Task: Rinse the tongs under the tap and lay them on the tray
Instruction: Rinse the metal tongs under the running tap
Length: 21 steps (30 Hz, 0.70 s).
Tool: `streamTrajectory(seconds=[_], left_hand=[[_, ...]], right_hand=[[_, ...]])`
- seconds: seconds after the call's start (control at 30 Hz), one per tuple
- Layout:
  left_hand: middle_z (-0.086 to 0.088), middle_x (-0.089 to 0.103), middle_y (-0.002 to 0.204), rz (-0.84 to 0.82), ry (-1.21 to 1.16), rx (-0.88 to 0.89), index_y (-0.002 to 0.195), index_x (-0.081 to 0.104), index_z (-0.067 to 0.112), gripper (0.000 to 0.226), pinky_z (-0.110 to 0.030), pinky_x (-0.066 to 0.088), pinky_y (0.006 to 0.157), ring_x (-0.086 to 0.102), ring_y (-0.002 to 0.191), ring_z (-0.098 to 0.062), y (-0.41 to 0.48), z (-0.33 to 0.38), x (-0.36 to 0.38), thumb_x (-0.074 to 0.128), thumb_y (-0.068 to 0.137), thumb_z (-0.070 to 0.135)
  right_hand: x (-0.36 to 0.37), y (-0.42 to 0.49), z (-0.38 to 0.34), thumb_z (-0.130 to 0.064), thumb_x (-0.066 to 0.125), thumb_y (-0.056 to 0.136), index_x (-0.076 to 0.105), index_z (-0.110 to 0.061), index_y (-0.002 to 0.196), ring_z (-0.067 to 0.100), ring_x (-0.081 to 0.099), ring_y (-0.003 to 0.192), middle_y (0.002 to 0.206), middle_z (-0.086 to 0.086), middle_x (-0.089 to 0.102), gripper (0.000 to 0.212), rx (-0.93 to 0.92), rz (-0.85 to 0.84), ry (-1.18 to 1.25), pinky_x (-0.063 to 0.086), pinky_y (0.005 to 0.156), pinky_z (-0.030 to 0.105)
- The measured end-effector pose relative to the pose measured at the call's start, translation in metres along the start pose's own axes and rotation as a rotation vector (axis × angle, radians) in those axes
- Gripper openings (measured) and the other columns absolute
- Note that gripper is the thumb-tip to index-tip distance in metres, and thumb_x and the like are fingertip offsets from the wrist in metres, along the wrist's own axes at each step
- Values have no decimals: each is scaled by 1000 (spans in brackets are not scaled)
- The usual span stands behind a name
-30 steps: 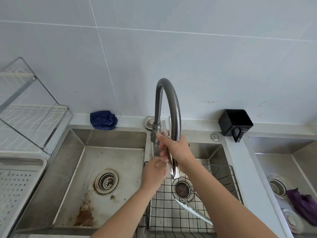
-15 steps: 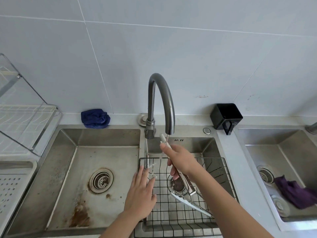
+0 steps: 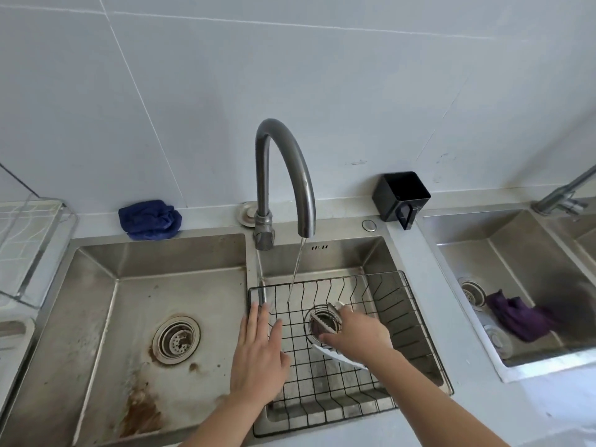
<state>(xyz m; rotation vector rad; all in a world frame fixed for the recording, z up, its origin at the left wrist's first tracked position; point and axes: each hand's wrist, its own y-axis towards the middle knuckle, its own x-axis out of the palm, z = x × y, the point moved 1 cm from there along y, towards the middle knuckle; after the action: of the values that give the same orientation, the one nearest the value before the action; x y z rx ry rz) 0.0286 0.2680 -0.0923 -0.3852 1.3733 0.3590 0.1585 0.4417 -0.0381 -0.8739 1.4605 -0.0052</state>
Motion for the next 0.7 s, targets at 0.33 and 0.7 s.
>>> streamTrajectory(seconds=[0.33,0.7], left_hand=[[-21,30,163,-2,28,-45,144,54,11,69,-58,25,122,14,155,-38,1,3,0,65,80,33],[-18,30,164,9,67,-77,147,50,12,71,-57,22,123,10,157,-34,1,3,3,55,80,35]], right_hand=[[31,9,6,-73,61,82,47,-26,132,28,60,117,131,3,58,71,-101,74,-138,52,82,40],[13,11,-3,-53,57,94,60,-24,127,22,58,114,118,-4,63,44,-323,266,38,49,77,33]])
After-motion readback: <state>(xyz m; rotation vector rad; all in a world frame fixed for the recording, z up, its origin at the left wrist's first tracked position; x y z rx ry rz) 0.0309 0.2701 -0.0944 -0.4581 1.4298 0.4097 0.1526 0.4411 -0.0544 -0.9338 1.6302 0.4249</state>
